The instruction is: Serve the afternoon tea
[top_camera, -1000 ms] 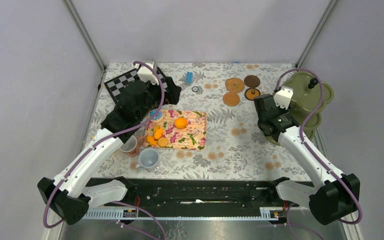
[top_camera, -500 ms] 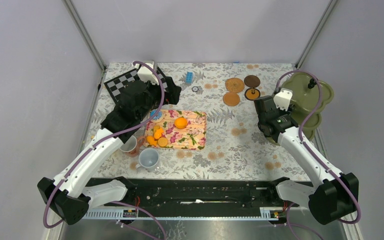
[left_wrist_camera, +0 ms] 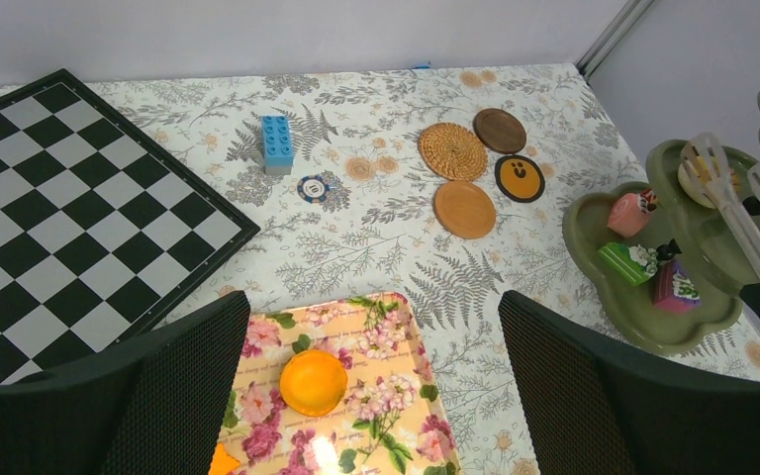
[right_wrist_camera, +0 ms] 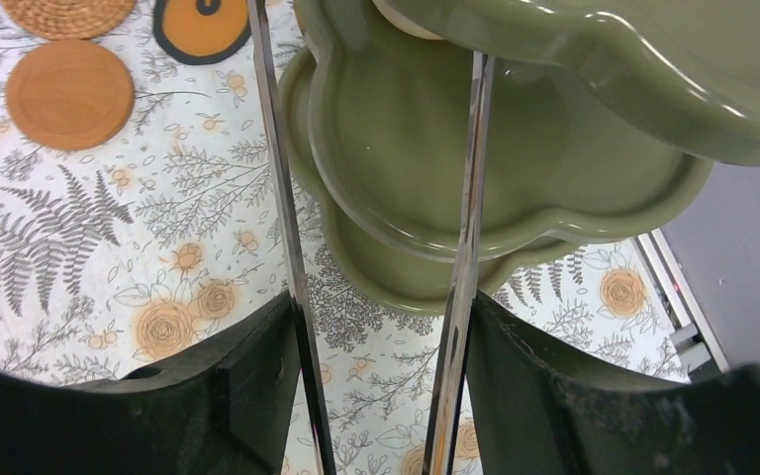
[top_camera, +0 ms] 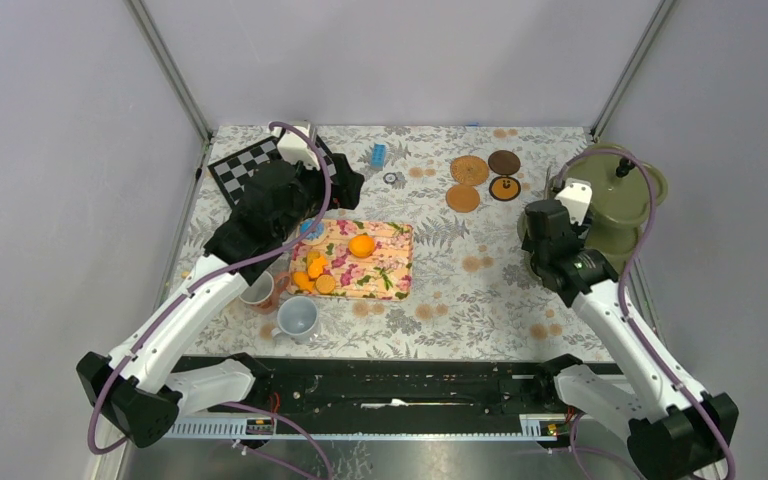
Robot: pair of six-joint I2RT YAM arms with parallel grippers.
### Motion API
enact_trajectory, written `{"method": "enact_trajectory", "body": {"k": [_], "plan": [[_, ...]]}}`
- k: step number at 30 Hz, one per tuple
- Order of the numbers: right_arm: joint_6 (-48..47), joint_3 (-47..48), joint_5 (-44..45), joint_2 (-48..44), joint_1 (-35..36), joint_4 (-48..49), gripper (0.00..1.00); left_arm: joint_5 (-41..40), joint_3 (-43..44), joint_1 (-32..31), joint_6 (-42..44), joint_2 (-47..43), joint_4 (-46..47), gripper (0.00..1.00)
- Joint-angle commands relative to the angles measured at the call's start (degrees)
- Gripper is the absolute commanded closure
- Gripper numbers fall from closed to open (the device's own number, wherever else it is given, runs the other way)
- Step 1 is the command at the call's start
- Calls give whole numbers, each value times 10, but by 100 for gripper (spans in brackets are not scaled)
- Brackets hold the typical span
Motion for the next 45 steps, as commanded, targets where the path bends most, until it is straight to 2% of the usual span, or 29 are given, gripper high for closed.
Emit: {"method": "enact_trajectory", "body": {"k": [1, 5, 8, 11, 14, 19, 25, 32, 45], "plan": [[-71, -20, -51, -61, -3, 43, 37, 12, 13, 2, -5, 2, 17, 1], [-110, -34, -178, -93, -3, 60, 36, 13, 13, 2, -6, 5, 17, 1], [-122, -45, -333, -97, -2, 97, 37, 13, 13, 2, -5, 5, 17, 1], [-116, -42, -505, -52, -1, 126, 38, 12, 13, 2, -6, 6, 17, 1], [-103, -25, -570, 15, 34, 138, 40, 11, 13, 2, -5, 3, 17, 1], [-113, 15, -497, 120, 195, 163, 38, 7, 13, 3, -3, -1, 16, 1], [-112, 60, -415, 219, 288, 189, 37, 2, 12, 3, -1, -2, 15, 1], [-113, 87, -296, 282, 332, 180, 36, 1, 14, 3, 0, -2, 15, 1], [-116, 111, -310, 354, 343, 205, 34, 1, 13, 4, 0, 0, 15, 1]]}}
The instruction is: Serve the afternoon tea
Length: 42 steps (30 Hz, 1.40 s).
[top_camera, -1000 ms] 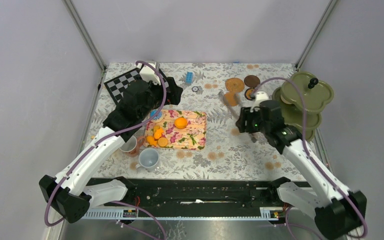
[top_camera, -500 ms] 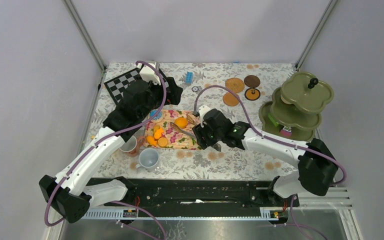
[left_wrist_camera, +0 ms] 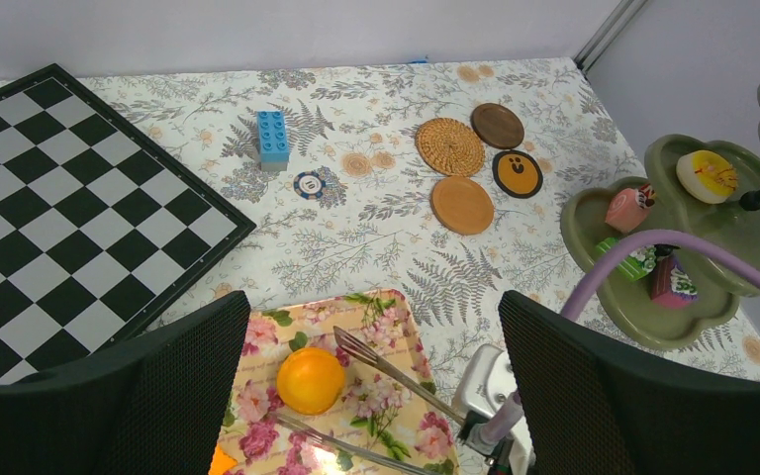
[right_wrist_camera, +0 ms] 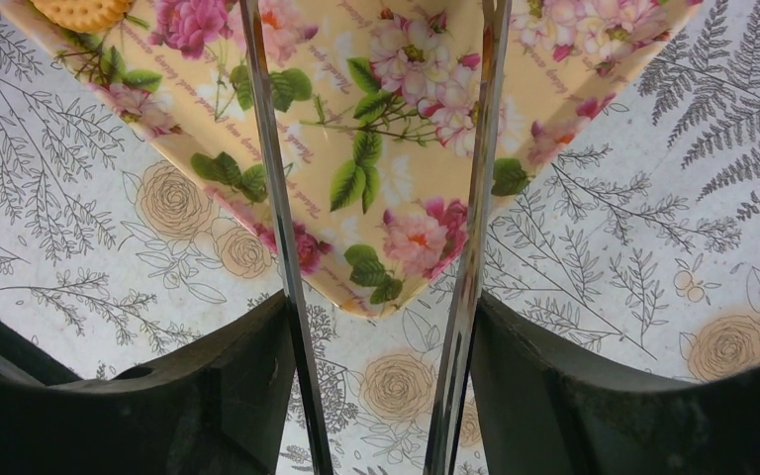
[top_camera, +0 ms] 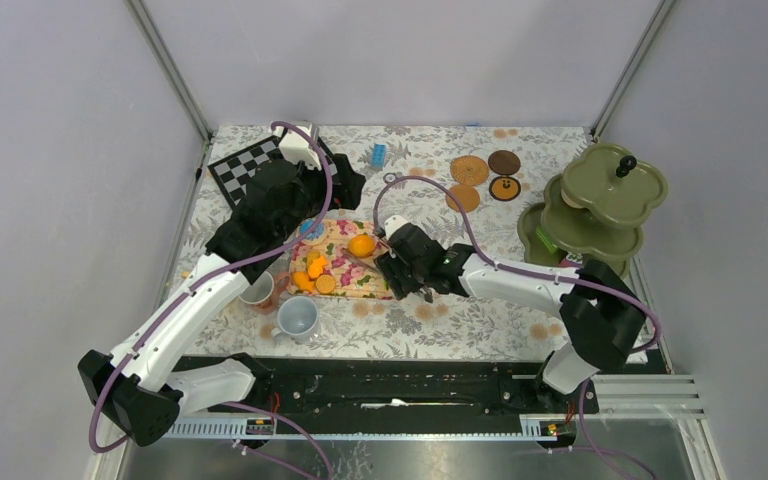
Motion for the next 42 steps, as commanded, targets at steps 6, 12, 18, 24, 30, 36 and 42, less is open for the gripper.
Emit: {"method": "enact_trajectory", "body": {"k": [6, 12, 18, 24, 30, 36, 42], "plan": [[0, 46, 25, 35, 13, 23, 37, -5, 13, 3, 2, -5, 15, 1], [13, 41, 30, 31, 17, 19, 50, -3, 13, 3, 2, -5, 15, 1], [30, 26, 50, -9, 21, 15, 54, -2, 13, 3, 1, -3, 15, 1], [58, -15, 113, -99, 22, 7, 57, -1, 13, 3, 0, -4, 15, 1], [151, -47, 254, -214, 22, -96, 57, 3, 14, 3, -2, -6, 15, 1], [298, -45, 337, -336, 22, -288, 57, 13, 15, 3, -6, -7, 14, 1], [433, -34, 370, -425, 22, -449, 57, 19, 15, 3, -10, -4, 14, 1]]}}
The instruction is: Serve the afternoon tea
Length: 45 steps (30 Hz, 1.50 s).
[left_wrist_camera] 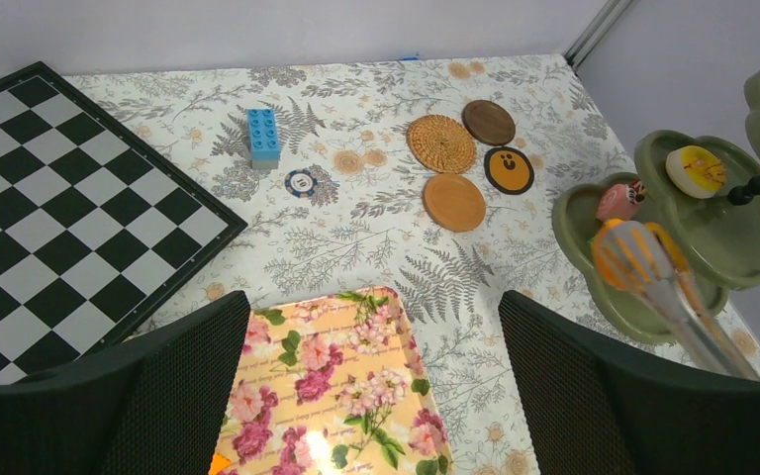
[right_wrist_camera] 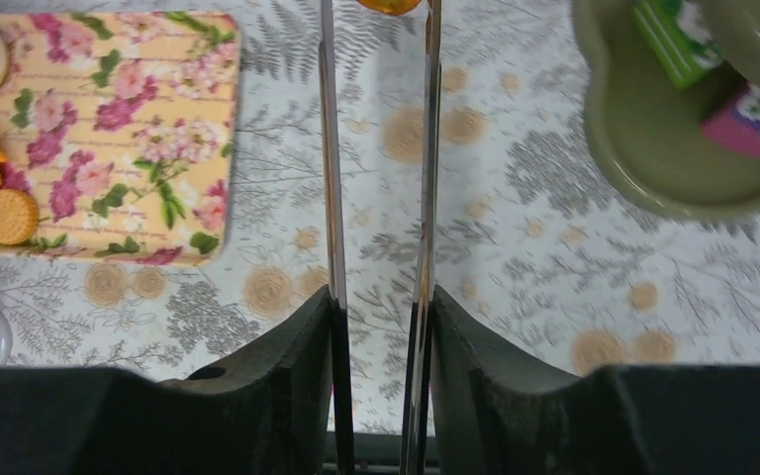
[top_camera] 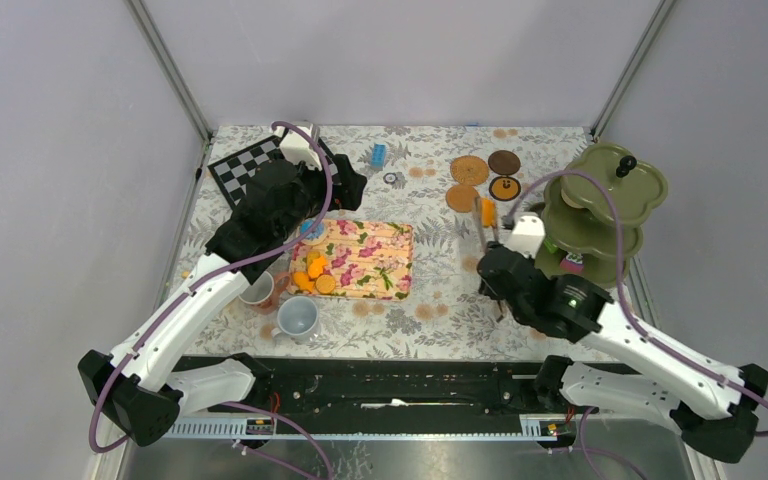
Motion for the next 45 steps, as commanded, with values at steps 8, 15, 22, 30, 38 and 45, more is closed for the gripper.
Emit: {"method": "enact_trajectory", "body": {"k": [8, 15, 22, 30, 38, 45], "plan": [[257, 46, 165, -32, 3, -288, 55, 9, 14, 3, -8, -2, 15, 1], [266, 54, 225, -5, -18, -296, 52, 10, 14, 3, -8, 3, 15, 1], [156, 32, 193, 4, -135, -196, 52, 13, 14, 3, -11, 5, 15, 1], [145, 0, 144, 17, -208, -138, 52, 17, 15, 3, -12, 8, 15, 1], [190, -32, 152, 6, -262, -138, 52, 21, 15, 3, -14, 6, 16, 1], [162, -46, 170, 4, -306, -97, 52, 22, 15, 2, -14, 6, 15, 1]]}}
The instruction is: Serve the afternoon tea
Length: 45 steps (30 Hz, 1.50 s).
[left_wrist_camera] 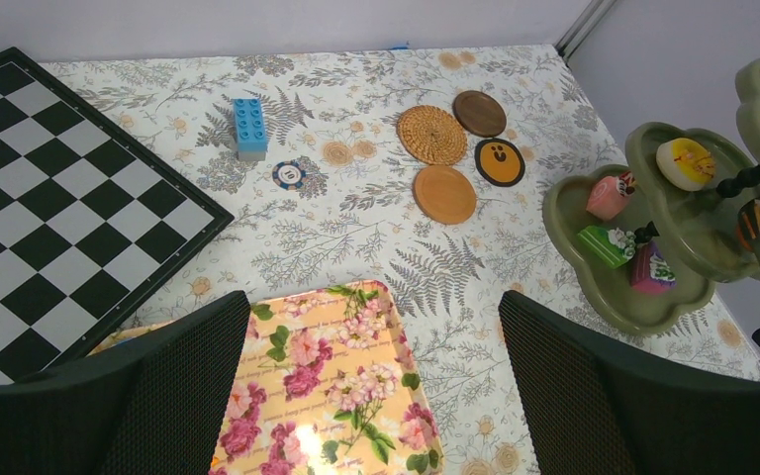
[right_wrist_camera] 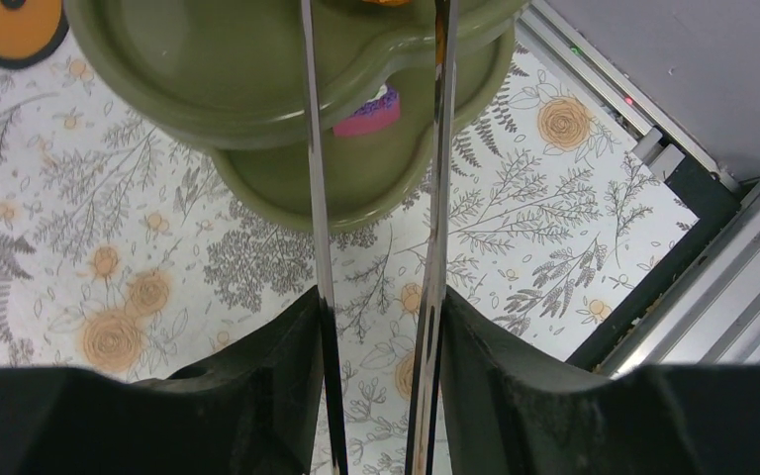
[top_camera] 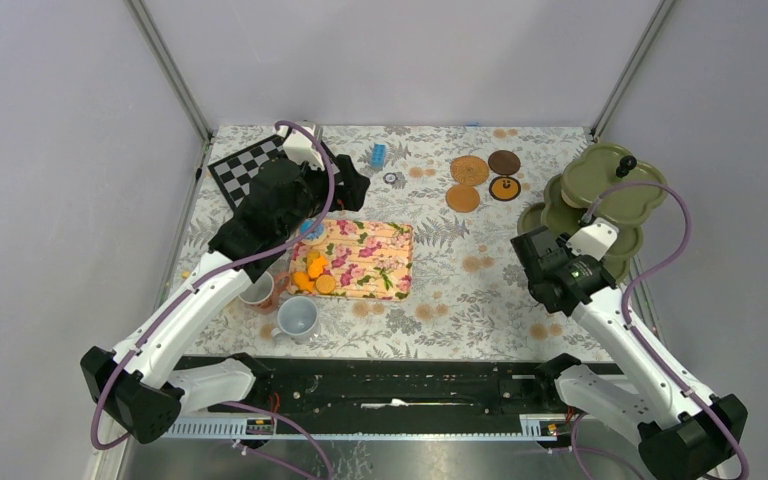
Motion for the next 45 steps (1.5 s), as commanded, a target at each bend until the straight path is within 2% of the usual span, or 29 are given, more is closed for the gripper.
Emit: {"method": "enact_trajectory", "body": {"k": [1, 8, 18, 24, 30, 38, 45], "plan": [[-19, -8, 35, -7, -35, 54, 51, 8, 15, 2, -4, -3, 15, 1], [-92, -16, 28, -11, -99, 124, 51, 7, 15, 2, -4, 0, 15, 1], [-174, -57, -27, -3, -171, 205, 48, 8, 15, 2, -4, 0, 15, 1], [-181, -63, -40, -12, -176, 206, 40, 10, 15, 3, -5, 1, 15, 1], [-185, -43, -60, -29, -176, 178, 42, 10, 15, 2, -5, 3, 15, 1], [-175, 11, -104, -73, -177, 86, 43, 14, 15, 2, -8, 3, 15, 1], [-139, 42, -160, -84, -177, 30, 44, 12, 15, 2, -8, 2, 15, 1]]}}
